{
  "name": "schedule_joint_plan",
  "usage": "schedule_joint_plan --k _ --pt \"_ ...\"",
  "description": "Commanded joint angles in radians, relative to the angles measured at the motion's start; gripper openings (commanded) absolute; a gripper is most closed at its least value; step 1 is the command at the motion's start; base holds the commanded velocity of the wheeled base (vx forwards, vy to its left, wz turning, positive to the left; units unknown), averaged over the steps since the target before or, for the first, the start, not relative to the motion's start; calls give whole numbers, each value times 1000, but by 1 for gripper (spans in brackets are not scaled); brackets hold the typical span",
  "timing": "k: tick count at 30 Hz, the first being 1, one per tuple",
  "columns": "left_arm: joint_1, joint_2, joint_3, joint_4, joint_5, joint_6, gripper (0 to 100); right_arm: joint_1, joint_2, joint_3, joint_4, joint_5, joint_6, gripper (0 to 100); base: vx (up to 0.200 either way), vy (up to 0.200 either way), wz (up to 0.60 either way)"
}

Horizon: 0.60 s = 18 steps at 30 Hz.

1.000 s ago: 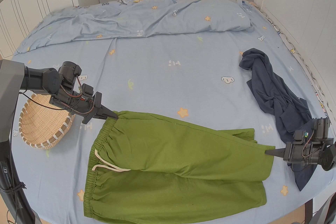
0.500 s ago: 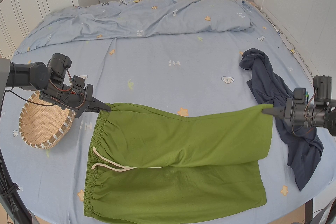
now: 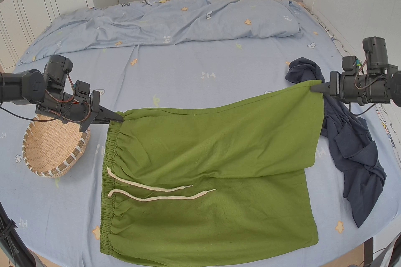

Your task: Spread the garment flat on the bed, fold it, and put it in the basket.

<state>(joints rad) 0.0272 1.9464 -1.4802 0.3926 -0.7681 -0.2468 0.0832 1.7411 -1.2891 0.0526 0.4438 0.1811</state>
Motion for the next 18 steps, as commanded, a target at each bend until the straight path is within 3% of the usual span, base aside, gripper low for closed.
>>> schedule_joint_plan --k 1,8,18 --pt "31 -21 0 -49 1 -3 0 53 117 -145 36 -45 -34 0 0 0 0" --pt "39 -9 5 -89 4 -3 0 75 247 -271 29 -51 -31 0 0 0 0" --pt "77 42 9 -169 76 -2 0 84 376 -452 36 -85 -29 0 0 0 0"
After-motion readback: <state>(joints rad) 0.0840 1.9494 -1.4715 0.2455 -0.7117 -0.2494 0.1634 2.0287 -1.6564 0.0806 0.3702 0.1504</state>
